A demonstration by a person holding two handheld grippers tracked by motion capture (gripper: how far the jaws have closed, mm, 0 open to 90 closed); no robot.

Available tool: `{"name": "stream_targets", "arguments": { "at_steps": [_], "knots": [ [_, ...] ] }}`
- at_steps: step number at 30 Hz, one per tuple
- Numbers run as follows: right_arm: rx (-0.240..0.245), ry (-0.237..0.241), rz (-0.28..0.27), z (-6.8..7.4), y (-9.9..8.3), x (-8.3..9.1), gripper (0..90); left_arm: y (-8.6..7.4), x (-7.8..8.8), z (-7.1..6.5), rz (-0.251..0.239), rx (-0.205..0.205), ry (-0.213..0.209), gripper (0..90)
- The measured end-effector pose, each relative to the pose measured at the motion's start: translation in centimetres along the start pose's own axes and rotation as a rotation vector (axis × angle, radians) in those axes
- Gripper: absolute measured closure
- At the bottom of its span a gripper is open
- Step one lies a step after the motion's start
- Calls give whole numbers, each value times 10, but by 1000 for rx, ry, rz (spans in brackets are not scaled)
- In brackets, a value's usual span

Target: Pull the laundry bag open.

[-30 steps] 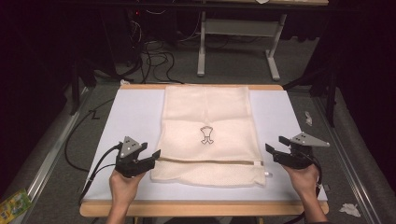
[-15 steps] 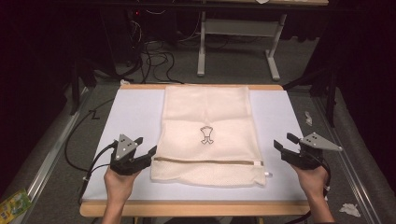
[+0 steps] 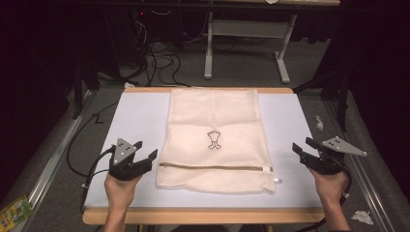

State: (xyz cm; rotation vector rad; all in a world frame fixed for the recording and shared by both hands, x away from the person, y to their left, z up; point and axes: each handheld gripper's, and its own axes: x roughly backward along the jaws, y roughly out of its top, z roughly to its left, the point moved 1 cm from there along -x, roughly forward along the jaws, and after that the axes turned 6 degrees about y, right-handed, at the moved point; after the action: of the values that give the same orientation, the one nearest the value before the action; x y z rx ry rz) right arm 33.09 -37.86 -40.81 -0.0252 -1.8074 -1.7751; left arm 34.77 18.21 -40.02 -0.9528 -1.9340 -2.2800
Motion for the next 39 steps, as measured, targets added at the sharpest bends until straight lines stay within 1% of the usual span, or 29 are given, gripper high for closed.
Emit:
{"name": "stream_targets", "arguments": {
  "at_steps": [2, 6, 7, 8, 9, 10, 12, 13, 15, 21, 22, 25, 26, 27, 29, 31, 32, 35, 38, 39],
  "knots": [
    [-12, 0, 0, -3, -1, 0, 408, -2, 0, 3, -1, 16, 0, 387],
    [-22, -1, -1, -6, -2, 2, 409, -4, -2, 7, 11, 25, 2, 379],
    [-22, -2, -3, -7, -3, 3, 409, -4, -2, 8, 10, 28, 3, 376],
    [-31, -5, -8, -9, -3, 5, 411, -4, -1, 11, 2, 42, 3, 373],
    [-36, -9, -9, -11, -3, 5, 413, -4, 0, 12, -1, 47, 7, 373],
    [-38, -11, -9, -12, -2, 6, 414, -4, 0, 12, -1, 47, 7, 378],
    [-43, -18, -10, -14, -2, 7, 423, -6, 1, 14, -9, 50, 22, 391],
    [-43, -18, -10, -14, -2, 7, 423, -6, 0, 15, -9, 57, 24, 391],
    [-55, -34, -9, -18, -4, 8, 434, -8, -3, 19, -8, 78, 25, 394],
    [-83, -49, -3, -26, -11, 7, 441, -12, -8, 21, 9, 77, 31, 393],
    [-102, -50, -2, -28, -14, 5, 443, -12, -8, 22, 10, 83, 28, 392],
    [-110, -48, 7, -29, -15, 4, 450, -13, -9, 25, 12, 106, 26, 386],
    [-94, -55, 10, -29, -15, 4, 466, -13, -9, 26, 22, 107, 28, 381],
    [-85, -58, 10, -29, -15, 4, 473, -13, -9, 26, 22, 107, 28, 381],
    [-83, -61, 13, -30, -16, 4, 476, -15, -11, 26, 33, 96, 38, 381],
    [-94, -65, 24, -32, -18, 2, 477, -18, -13, 27, 43, 96, 39, 381],
    [-99, -63, 33, -33, -20, 0, 475, -20, -16, 28, 51, 103, 43, 381],
    [-105, -59, 33, -34, -20, -1, 473, -21, -19, 31, 56, 111, 44, 382],
    [-119, -34, 21, -35, -20, -3, 474, -22, -20, 34, 53, 131, 43, 381],
    [-120, -32, 18, -35, -20, -4, 474, -22, -21, 35, 51, 135, 44, 380]
  ]
}}
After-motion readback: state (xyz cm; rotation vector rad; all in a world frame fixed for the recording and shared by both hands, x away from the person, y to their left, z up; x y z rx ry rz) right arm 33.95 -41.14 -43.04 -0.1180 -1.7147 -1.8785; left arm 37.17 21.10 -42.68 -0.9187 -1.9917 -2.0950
